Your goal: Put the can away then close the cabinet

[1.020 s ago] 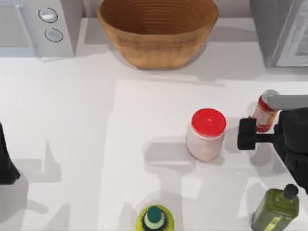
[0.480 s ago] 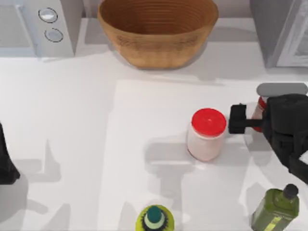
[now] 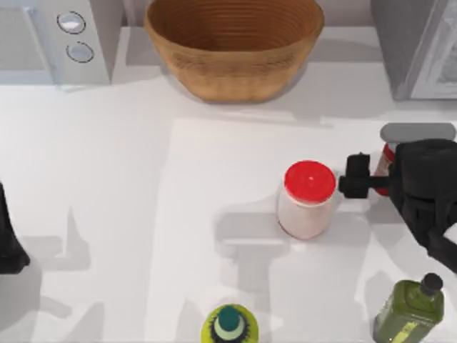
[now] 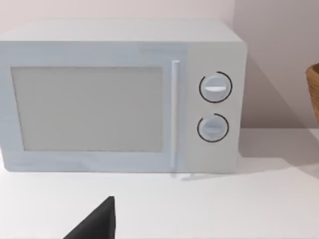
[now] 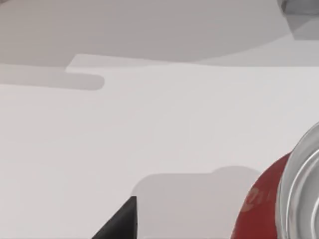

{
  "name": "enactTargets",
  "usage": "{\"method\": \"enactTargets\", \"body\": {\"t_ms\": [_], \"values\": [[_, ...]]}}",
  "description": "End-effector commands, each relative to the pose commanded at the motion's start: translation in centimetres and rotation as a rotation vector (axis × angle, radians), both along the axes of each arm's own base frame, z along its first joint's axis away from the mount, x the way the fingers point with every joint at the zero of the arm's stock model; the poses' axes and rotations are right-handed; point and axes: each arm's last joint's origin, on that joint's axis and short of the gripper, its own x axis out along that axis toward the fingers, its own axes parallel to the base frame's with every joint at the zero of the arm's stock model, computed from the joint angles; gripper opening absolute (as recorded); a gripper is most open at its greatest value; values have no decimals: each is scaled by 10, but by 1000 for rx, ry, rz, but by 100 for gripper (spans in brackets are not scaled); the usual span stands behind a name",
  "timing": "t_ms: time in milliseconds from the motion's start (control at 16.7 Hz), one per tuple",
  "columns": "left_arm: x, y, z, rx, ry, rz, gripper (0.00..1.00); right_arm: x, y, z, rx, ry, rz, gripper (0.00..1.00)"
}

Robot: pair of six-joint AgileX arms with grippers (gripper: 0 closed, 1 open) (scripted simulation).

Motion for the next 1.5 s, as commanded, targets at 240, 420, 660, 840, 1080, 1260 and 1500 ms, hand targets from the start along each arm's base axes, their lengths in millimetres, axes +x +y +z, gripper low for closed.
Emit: {"method": "enactTargets", "body": {"t_ms": [240,420,660,840,1080,1260,1500], "values": [[0,0,0,0,0,0,100,0,0,0,0,0,0,40],[0,0,0,0,0,0,100,0,0,0,0,0,0,17],[0,0,0,0,0,0,100,0,0,0,0,0,0,0],[0,0,0,0,0,0,100,0,0,0,0,0,0,0],[0,0,0,0,0,0,100,0,0,0,1,0,0,0],[0,0,0,0,0,0,100,6,-4,12,23,-29,-9,0],[0,0,0,0,0,0,100,9,1,59,77,-78,36,0]]}}
